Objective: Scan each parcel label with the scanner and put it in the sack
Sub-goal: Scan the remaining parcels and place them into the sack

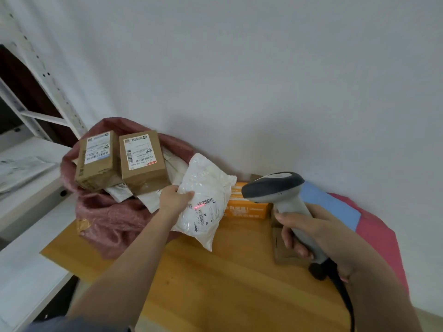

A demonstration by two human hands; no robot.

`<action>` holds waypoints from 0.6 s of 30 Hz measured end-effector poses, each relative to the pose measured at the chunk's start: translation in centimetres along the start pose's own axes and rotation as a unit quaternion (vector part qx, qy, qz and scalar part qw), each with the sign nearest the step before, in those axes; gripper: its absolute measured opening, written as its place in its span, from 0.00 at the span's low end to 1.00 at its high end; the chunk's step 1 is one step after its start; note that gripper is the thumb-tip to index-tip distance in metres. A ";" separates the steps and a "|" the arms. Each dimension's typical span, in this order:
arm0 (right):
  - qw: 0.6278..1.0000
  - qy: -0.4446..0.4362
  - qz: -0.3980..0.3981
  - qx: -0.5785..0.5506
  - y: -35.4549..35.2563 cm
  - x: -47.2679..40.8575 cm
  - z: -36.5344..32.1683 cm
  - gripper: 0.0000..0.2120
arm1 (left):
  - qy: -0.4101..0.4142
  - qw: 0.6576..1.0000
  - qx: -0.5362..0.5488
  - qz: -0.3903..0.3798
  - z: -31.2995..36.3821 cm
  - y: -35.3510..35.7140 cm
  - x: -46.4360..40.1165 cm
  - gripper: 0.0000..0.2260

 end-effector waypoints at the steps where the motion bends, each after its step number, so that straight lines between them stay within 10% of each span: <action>1: 1.000 0.002 0.001 -0.001 0.5 0.1 0.2 0.17 | 0.001 1.000 0.002 -0.001 -0.2 -0.3 0.3 0.04; 12: 0.987 0.078 0.144 -0.004 3.8 -6.2 8.1 0.11 | 0.043 0.998 0.048 0.019 -1.7 -4.2 4.2 0.04; 18: 0.966 0.158 0.131 0.160 6.2 -12.3 17.0 0.45 | 0.058 0.996 0.060 0.014 -1.8 -5.4 5.3 0.08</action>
Point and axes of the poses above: each hand's wrist, its own x-axis away from the middle knuckle, its own y-axis out of the palm, z = x × y, the point moved 4 cm from there along -x, towards the middle knuckle, and after that the axes turned 12 degrees about y, right-handed, at the moved point
